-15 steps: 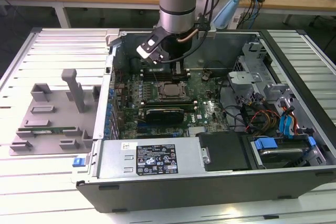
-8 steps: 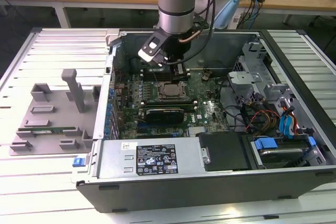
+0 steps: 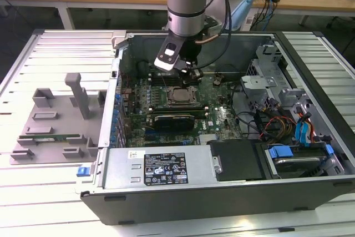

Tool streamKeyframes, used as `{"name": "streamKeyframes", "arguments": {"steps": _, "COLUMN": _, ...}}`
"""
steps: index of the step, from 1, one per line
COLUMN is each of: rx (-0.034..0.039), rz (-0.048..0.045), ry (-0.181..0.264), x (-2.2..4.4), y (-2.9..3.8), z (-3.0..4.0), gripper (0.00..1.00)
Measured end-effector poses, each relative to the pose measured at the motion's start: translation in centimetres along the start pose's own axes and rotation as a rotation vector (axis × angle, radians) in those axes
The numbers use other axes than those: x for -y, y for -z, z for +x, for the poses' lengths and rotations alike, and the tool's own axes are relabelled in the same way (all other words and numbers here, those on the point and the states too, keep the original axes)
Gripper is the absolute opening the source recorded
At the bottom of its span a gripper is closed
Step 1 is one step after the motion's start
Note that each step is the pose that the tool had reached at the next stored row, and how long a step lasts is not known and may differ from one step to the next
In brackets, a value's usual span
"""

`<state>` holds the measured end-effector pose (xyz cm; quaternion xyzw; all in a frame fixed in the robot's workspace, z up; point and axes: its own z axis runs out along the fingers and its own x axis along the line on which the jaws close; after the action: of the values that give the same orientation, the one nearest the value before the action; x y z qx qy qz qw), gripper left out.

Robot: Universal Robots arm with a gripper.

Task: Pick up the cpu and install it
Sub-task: 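Close the cpu cover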

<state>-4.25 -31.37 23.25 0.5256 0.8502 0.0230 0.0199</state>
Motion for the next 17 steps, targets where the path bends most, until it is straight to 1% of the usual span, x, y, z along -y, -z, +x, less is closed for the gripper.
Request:
{"name": "streamKeyframes", "arguments": {"steps": 3, "rx": -0.001, "rz": 0.0015, "ry": 0.092, "x": 0.0, "y": 0.01, "z": 0.0, "gripper": 0.11}}
{"name": "streamKeyframes", "arguments": {"steps": 5, "rx": -0.0005, "rz": 0.0029, "ry": 0.148, "x": 0.01, "y": 0.0, "z": 0.0, "gripper": 0.11}}
{"name": "streamKeyframes", "arguments": {"steps": 6, "rx": -0.0004, "rz": 0.0033, "ry": 0.168, "x": 0.0, "y": -0.01, "z": 0.0, "gripper": 0.11}}
{"name": "streamKeyframes", "arguments": {"steps": 9, "rx": 0.0016, "rz": 0.0066, "ry": 0.266, "x": 0.0, "y": 0.0, "z": 0.0, "gripper": 0.11}}
{"name": "streamKeyframes", "arguments": {"steps": 11, "rx": 0.0022, "rz": 0.0077, "ry": 0.302, "x": 0.0, "y": 0.0, "z": 0.0, "gripper": 0.11}}
{"name": "streamKeyframes", "arguments": {"steps": 12, "rx": 0.0027, "rz": 0.0086, "ry": 0.331, "x": 0.0, "y": 0.0, "z": 0.0, "gripper": 0.11}}
{"name": "streamKeyframes", "arguments": {"steps": 14, "rx": 0.0033, "rz": 0.0096, "ry": 0.365, "x": 0.0, "y": 0.0, "z": 0.0, "gripper": 0.11}}
{"name": "streamKeyframes", "arguments": {"steps": 15, "rx": 0.0037, "rz": 0.0106, "ry": 0.406, "x": 0.0, "y": 0.0, "z": 0.0, "gripper": 0.11}}
{"name": "streamKeyframes", "arguments": {"steps": 17, "rx": 0.0042, "rz": 0.0127, "ry": 0.504, "x": 0.0, "y": -0.01, "z": 0.0, "gripper": 0.11}}
